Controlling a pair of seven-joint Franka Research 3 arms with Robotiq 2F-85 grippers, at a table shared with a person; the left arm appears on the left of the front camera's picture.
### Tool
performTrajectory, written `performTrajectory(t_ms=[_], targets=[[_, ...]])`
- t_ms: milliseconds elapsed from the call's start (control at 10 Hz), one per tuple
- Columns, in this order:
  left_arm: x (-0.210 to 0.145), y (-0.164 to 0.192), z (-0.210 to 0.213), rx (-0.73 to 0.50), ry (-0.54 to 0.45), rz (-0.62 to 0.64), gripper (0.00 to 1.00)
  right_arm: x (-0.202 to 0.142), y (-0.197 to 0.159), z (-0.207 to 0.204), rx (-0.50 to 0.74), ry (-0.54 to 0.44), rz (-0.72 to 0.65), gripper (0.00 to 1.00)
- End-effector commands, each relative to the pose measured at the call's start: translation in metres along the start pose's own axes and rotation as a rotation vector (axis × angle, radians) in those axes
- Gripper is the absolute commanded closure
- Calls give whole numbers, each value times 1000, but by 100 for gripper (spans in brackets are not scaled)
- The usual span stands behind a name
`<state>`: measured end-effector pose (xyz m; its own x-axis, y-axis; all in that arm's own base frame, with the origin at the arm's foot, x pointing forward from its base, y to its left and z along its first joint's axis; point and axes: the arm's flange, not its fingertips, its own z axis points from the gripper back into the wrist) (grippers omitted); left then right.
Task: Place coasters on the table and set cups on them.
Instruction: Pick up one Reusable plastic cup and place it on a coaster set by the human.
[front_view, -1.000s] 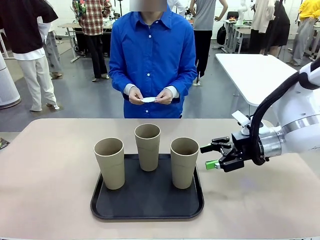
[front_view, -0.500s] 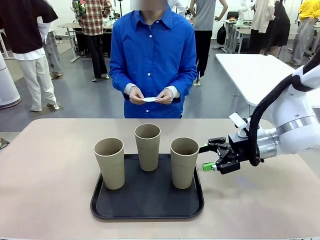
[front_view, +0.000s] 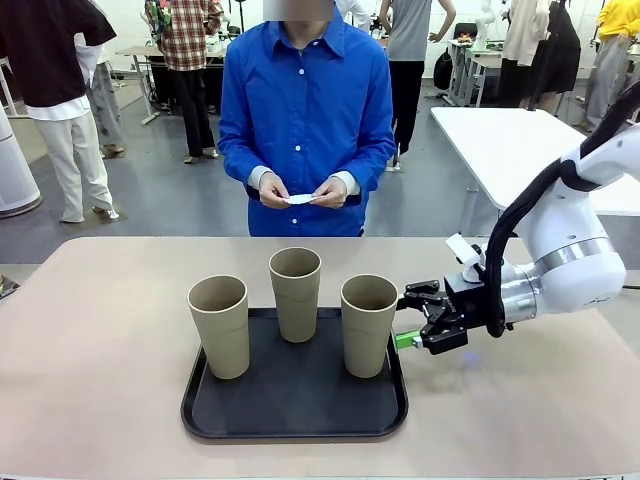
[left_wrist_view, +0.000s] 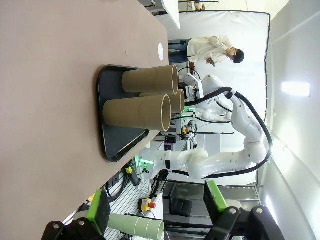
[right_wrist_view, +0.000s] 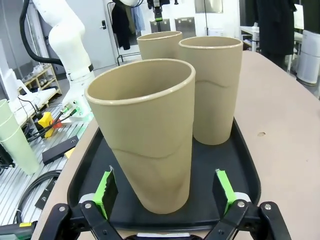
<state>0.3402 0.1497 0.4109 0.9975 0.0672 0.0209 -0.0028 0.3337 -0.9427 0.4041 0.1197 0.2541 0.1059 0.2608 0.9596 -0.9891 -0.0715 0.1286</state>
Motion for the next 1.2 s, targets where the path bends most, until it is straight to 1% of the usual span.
performTrajectory(t_ms=[0,200,500,1100], targets=[[-1,-1,2,-9,-1,-5,0,-6,-5,-10,0,-25,6,0],[-1,-1,2,-9,-1,-5,0,-12,0,-17,27,1,11,0],[-1,-1,2,-9,-1,-5,0,-10,8,-30,68,18,40,0],[-1,-1,2,-9,-1,-5,0,-6,-4,-45,63,23,58,0]])
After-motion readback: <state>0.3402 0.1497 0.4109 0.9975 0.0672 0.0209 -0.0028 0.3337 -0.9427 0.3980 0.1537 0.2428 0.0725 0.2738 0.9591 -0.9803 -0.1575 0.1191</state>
